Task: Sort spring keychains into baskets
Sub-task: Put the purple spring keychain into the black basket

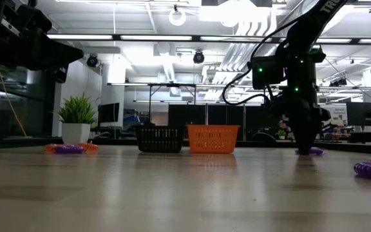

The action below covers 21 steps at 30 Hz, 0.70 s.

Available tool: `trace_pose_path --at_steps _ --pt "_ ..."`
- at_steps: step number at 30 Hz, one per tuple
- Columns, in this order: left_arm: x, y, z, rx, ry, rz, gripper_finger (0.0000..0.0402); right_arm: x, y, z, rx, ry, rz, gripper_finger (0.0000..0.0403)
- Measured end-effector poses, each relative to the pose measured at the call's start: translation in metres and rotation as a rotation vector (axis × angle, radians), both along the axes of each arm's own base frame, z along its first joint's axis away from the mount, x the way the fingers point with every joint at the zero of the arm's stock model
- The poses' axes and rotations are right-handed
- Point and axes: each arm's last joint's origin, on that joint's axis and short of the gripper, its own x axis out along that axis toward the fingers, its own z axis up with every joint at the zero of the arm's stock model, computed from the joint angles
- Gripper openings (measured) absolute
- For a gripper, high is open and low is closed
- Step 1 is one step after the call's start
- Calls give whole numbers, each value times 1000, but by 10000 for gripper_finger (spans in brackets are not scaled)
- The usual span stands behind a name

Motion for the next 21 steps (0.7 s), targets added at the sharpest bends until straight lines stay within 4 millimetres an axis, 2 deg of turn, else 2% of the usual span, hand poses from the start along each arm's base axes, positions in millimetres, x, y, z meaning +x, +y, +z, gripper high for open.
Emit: trace_pose_path --at_steps 6,10,21 --pt "0 0 0 0 0 0 1 5 -4 17 25 18 -17 8" --pt "0 0 0 0 0 3 1 18 -10 36 18 -29 -6 9" --pt "0 0 0 0 0 2 1 68 -31 111 -69 -226 83 10"
